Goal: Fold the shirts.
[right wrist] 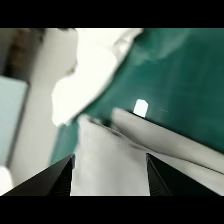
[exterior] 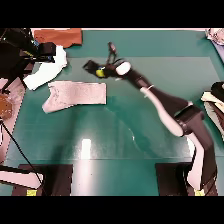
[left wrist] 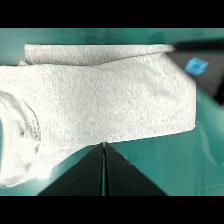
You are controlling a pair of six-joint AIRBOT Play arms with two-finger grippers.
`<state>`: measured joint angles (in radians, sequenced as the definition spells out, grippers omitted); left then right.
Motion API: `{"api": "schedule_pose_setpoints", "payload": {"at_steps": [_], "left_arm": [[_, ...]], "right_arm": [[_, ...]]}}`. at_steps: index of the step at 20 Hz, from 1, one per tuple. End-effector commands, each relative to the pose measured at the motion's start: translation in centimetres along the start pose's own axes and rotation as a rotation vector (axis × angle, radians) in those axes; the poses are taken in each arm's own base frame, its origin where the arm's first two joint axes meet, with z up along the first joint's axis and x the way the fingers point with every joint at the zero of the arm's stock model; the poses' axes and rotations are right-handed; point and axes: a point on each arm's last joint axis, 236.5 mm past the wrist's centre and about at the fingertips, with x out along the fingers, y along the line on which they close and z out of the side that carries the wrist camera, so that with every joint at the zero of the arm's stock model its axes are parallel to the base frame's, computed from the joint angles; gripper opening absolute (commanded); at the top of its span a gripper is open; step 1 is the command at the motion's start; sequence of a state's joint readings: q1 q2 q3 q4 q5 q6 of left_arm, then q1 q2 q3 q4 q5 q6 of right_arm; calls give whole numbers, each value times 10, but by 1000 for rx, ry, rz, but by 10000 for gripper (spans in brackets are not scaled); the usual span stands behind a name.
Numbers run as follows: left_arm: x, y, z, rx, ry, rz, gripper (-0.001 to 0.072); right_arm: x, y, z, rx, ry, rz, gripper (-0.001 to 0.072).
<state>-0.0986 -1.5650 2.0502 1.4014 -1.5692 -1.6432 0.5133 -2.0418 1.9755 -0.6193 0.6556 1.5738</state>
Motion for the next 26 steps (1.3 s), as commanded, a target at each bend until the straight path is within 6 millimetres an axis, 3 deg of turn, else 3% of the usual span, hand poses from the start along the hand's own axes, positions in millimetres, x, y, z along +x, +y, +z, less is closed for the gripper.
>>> {"api": "schedule_pose_setpoints", "payload": {"at_steps": [1,2,3,6,11,14,17,18,20,21,22,24,26], "left_arm": [[-1,-2,-4,-1,17,-8,22],[-1,-3,-4,-1,17,-13,21],[-1,-4,-5,-2,19,-15,22],[-1,-5,-5,-7,19,-20,22],[-1,-4,-5,-7,22,-19,22],[-1,-5,-5,-7,22,-20,21],[-1,-9,-11,-9,44,-38,22],[-2,-11,-12,-8,47,-45,22],[-8,-12,-11,-6,34,-48,22],[-12,-13,-10,-4,25,-48,22],[-15,-13,-10,-3,18,-49,22],[-22,-14,-10,0,6,-49,22],[-28,-15,-9,3,-8,-50,21]], "right_arm": [[-93,-83,-16,3,337,-213,647],[-109,-99,-20,77,392,-225,709],[-119,-107,-27,132,447,-203,709],[-116,-104,-43,239,512,-64,708],[-64,-114,-89,284,470,-35,707],[-15,-81,-92,316,292,103,701],[29,-67,-112,263,167,66,700],[39,-59,-119,245,163,67,634],[50,-23,-126,197,202,143,364],[48,-2,-119,163,209,189,91],[44,15,-109,126,204,224,18],[25,41,-81,42,191,247,15],[5,47,-61,-36,200,184,15]]}}
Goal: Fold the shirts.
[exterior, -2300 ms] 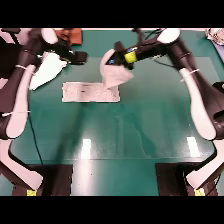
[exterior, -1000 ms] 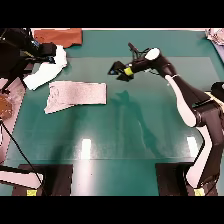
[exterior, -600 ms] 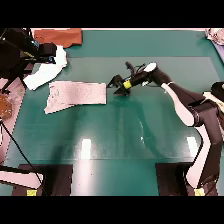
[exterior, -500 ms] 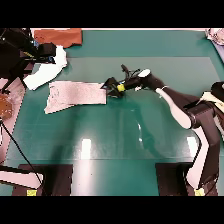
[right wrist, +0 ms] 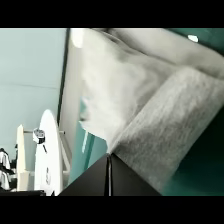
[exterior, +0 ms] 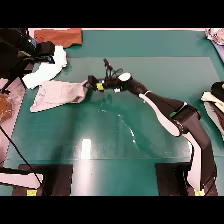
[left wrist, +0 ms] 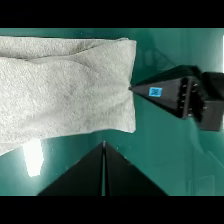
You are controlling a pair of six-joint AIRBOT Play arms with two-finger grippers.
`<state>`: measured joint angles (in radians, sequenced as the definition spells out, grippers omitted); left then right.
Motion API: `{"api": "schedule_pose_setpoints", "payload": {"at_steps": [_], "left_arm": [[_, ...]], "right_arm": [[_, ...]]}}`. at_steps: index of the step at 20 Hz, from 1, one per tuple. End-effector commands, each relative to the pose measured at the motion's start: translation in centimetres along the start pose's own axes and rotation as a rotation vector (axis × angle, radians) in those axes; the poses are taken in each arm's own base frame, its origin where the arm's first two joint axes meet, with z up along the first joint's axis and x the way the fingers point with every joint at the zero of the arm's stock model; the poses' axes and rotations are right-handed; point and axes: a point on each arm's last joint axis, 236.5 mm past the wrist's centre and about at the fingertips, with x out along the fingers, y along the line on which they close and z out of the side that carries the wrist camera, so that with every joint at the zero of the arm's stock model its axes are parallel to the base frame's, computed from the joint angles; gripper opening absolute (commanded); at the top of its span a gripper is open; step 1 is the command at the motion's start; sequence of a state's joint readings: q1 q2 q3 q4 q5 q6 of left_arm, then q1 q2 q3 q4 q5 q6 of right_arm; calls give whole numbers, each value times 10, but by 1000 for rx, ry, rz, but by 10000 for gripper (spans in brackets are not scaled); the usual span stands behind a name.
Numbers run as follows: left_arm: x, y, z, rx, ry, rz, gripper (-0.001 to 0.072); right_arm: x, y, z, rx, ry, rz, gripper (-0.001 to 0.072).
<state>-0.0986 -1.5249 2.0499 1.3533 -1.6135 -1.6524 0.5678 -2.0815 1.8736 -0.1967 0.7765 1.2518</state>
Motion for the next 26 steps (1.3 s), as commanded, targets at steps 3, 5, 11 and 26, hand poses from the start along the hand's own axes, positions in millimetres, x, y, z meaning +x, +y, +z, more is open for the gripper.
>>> {"api": "schedule_pose_setpoints", "payload": {"at_steps": [3,5,11,26], "left_arm": [[-12,-3,4,6,-41,-4,22],[-12,-3,4,6,-40,-5,21],[-12,-3,4,7,-38,-4,22],[-13,-3,11,8,-70,-4,21]], "right_arm": [[-46,-7,-2,-50,164,-206,19],[-65,-40,-31,14,298,-279,18],[-107,-111,-46,174,369,-378,542],[16,-101,-65,296,-22,-159,641]]}}
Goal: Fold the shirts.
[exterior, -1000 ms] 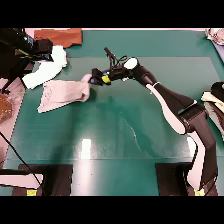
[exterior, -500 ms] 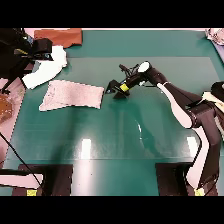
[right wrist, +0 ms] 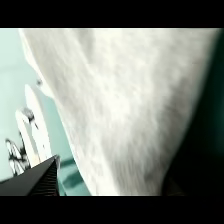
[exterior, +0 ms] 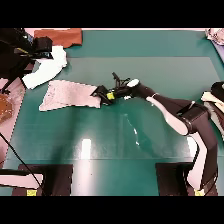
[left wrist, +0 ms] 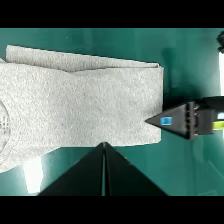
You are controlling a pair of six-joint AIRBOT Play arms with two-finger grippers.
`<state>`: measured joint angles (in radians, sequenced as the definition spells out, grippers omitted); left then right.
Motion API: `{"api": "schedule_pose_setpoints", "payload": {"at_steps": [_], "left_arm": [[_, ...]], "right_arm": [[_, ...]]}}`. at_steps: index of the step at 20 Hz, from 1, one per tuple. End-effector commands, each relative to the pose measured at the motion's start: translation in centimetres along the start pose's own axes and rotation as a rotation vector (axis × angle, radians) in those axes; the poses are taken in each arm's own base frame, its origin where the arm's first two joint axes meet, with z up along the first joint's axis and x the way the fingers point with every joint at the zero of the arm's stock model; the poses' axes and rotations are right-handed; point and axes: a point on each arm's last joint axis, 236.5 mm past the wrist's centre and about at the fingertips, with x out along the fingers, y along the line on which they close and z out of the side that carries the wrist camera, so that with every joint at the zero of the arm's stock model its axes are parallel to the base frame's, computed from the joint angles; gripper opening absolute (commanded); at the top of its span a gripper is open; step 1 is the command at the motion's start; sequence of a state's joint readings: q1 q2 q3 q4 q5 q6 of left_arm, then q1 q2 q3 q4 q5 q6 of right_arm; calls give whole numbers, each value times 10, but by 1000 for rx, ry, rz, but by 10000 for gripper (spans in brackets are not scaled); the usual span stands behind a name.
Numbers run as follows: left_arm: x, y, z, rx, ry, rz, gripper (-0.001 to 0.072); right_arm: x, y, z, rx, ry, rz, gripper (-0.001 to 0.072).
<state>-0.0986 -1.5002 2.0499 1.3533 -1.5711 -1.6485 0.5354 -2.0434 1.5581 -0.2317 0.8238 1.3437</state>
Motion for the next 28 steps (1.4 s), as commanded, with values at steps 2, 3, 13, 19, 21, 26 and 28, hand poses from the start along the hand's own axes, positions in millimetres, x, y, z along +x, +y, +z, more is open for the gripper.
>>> {"api": "schedule_pose_setpoints", "payload": {"at_steps": [2,3,13,19,21,26,28], "left_arm": [[0,0,1,-1,-3,1,21],[0,0,-1,-1,3,1,21],[-1,-1,-9,-3,39,-4,22],[-2,-16,-16,-4,66,-69,22],[-2,-17,-16,-26,67,-73,22],[-2,-17,-25,-56,107,-71,22],[-2,-17,-25,-76,110,-70,21]], "right_arm": [[52,37,9,-13,-156,85,253],[53,52,10,-40,-145,111,20],[-219,73,94,-366,-206,-462,14],[-518,8,135,-151,-604,-746,15],[-604,-29,126,-58,-710,-794,14],[-780,-102,87,156,-1050,-858,15],[-807,-103,83,164,-1144,-745,15]]}}
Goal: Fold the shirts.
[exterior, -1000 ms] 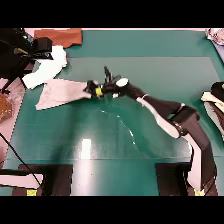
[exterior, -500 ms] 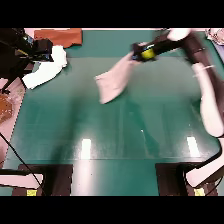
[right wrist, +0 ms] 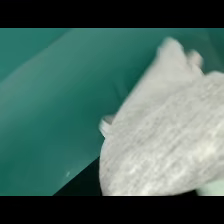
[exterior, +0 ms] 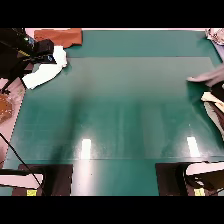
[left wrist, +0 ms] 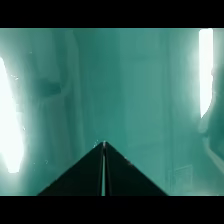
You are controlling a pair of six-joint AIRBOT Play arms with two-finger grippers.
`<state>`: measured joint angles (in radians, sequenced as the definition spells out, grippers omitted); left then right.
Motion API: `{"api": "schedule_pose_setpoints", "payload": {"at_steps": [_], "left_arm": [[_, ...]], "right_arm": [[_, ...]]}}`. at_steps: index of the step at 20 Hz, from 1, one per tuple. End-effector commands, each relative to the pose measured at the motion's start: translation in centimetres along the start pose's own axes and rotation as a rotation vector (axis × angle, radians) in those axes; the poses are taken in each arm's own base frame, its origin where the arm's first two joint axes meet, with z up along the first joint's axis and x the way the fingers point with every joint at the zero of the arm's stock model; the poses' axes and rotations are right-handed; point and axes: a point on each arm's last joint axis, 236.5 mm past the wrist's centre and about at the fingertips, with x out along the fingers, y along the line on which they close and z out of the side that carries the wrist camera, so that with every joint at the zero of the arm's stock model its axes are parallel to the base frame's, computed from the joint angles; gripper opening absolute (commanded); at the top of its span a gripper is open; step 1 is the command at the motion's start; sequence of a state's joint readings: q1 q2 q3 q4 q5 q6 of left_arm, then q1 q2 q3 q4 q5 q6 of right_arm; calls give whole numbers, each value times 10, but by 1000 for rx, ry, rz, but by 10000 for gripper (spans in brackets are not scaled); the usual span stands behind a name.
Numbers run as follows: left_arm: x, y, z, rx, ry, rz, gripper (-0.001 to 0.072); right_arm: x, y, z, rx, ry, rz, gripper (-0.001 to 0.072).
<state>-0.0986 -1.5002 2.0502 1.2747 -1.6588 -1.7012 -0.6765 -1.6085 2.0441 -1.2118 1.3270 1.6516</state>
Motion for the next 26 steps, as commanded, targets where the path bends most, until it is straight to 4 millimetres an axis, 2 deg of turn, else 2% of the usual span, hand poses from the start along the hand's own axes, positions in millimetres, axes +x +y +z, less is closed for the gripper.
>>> {"api": "schedule_pose_setpoints", "payload": {"at_steps": [1,4,7,9,12,16,20,21,23,26], "left_arm": [[0,0,-3,-31,14,-2,21],[0,-2,-6,-52,25,-10,21],[-1,-5,-9,-50,40,-20,22],[-1,-6,-10,-50,43,-24,22],[-1,-6,-13,-48,53,-23,22],[-1,-5,-12,-41,52,-23,22],[-1,-6,-13,-41,56,-25,22],[-1,-6,-13,-41,55,-25,21],[-1,-6,-12,-41,51,-26,21],[-1,-7,-7,-41,31,-29,21]], "right_arm": [[-29,-62,39,154,-132,52,15],[-55,-72,55,118,-198,39,15],[-91,-60,73,78,-290,38,15],[-111,-52,78,66,-345,35,15],[-122,-50,58,56,-310,1,15],[-141,-80,38,24,-262,-168,15],[-125,-113,11,82,-126,-208,16],[-119,-109,9,95,-110,-170,16],[-114,-84,23,100,-160,-58,16],[-135,-10,86,65,-437,173,15]]}}
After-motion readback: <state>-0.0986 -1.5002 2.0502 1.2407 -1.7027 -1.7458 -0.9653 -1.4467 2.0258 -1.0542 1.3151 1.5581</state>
